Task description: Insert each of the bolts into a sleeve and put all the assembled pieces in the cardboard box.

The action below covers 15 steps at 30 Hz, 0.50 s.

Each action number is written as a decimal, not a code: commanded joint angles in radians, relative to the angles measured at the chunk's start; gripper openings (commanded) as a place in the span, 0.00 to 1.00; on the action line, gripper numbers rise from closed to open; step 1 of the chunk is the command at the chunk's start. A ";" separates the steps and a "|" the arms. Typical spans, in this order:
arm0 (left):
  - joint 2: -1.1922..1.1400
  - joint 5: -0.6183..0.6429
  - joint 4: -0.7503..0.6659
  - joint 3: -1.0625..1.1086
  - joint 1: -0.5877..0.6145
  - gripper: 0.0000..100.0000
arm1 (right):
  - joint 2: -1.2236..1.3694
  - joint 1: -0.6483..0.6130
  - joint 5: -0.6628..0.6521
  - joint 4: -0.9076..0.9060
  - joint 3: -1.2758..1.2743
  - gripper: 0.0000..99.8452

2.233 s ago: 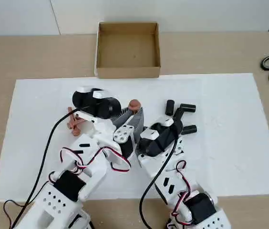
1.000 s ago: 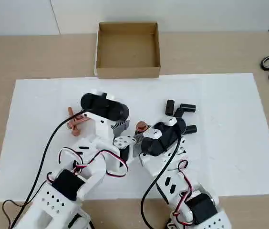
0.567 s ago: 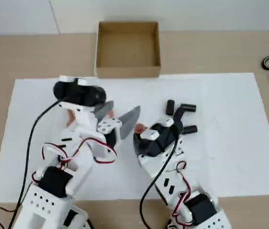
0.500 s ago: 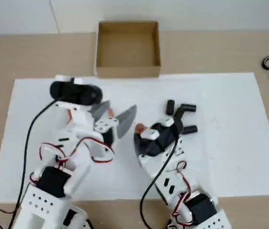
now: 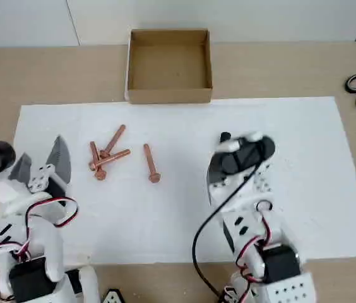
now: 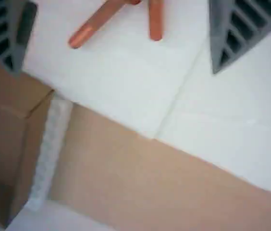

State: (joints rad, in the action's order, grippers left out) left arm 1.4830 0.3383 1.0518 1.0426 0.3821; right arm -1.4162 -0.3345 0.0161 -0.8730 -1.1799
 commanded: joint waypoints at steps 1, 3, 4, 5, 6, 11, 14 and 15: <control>0.028 -0.095 0.034 0.010 0.040 0.24 | 0.295 0.015 0.000 -0.001 0.338 0.00; 0.029 -0.155 0.051 0.015 0.040 0.24 | 0.476 0.016 0.000 -0.001 0.516 0.00; 0.029 -0.169 0.060 0.015 0.043 0.24 | 0.570 0.016 0.000 -0.001 0.601 0.00; 0.029 -0.175 0.069 0.015 0.043 0.24 | 0.659 0.016 0.000 -0.001 0.683 0.00; 0.029 -0.176 0.077 0.013 0.044 0.24 | 0.750 0.016 0.000 -0.001 0.766 0.00; 0.029 -0.178 0.083 0.015 0.044 0.24 | 1.159 0.039 0.000 0.077 1.152 0.00; 0.029 -0.178 0.083 0.018 0.044 0.24 | 1.380 0.074 0.000 0.194 1.349 0.00; 0.029 -0.178 0.083 0.018 0.044 0.24 | 1.449 0.085 0.000 0.234 1.404 0.00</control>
State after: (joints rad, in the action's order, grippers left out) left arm 1.5060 0.1695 1.1347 1.0641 0.4235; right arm -0.1504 -0.2823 0.0161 -0.7518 -0.0169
